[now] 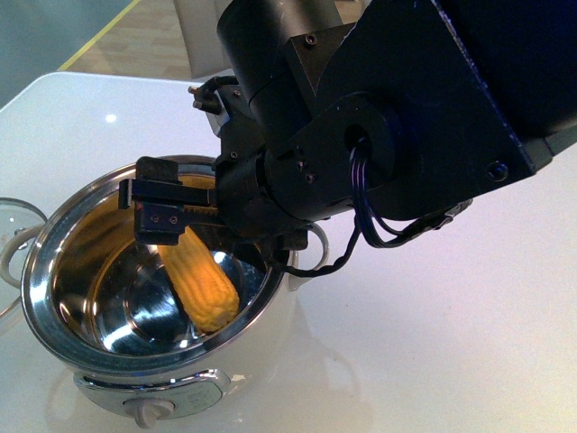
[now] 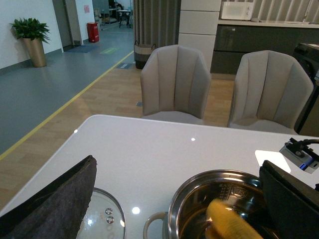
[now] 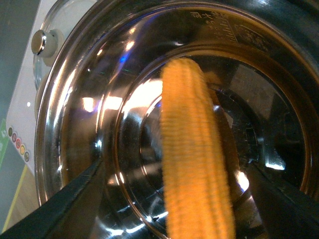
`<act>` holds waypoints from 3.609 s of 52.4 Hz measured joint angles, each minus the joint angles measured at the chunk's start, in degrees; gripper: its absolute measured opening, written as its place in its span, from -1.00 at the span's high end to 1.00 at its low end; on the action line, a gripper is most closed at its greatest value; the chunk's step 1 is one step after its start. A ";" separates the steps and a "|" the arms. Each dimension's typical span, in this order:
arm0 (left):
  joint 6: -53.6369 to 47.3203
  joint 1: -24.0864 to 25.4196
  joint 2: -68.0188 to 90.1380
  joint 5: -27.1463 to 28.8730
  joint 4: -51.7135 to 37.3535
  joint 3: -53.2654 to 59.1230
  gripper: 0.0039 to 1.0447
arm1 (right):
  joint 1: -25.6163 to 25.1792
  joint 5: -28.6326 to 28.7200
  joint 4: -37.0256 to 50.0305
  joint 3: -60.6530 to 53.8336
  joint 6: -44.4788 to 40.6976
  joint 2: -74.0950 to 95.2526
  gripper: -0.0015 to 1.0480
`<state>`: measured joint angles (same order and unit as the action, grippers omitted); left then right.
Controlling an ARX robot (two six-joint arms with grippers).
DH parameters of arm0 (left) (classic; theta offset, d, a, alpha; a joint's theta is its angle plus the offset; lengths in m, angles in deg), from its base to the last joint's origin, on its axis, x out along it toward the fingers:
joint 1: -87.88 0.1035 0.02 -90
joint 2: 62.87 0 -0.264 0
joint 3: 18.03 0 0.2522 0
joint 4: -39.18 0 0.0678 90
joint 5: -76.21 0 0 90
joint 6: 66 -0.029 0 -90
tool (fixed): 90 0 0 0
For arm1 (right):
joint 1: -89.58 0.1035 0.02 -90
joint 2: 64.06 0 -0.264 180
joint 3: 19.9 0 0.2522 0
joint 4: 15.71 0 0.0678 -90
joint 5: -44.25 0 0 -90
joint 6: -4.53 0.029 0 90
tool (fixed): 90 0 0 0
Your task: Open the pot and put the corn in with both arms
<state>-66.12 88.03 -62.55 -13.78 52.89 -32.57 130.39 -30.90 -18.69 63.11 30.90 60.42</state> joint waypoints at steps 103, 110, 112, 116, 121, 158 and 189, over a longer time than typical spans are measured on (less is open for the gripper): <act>0.00 0.00 -0.04 0.00 0.02 0.00 -0.87 | -34.16 -21.20 26.08 -68.22 -26.03 -86.47 0.96; 0.00 0.00 -0.04 0.00 0.02 0.00 -0.87 | -38.38 -15.65 21.62 -68.24 -26.08 -91.34 0.96; 0.00 0.00 -0.04 0.00 0.02 0.00 -0.87 | -39.43 -15.50 20.55 -68.26 -26.05 -92.43 0.96; 0.00 0.00 -0.04 0.00 0.02 0.00 -0.87 | -40.50 -15.06 17.62 -68.26 -26.05 -95.67 0.96; 0.00 0.00 -0.04 0.00 0.02 0.00 -0.87 | -40.59 -15.02 14.32 -68.26 -26.05 -99.21 0.96; 0.00 0.00 -0.04 0.00 0.02 0.00 -0.87 | -40.61 -15.02 0.68 -68.26 -26.05 -113.07 0.96; 0.00 0.00 -0.04 0.02 0.02 0.00 -0.87 | -40.63 -14.97 -10.71 -68.26 -26.16 -124.13 0.70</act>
<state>-66.12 88.03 -62.59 -13.76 52.91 -32.57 89.76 -45.87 -29.40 -5.15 4.73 -63.70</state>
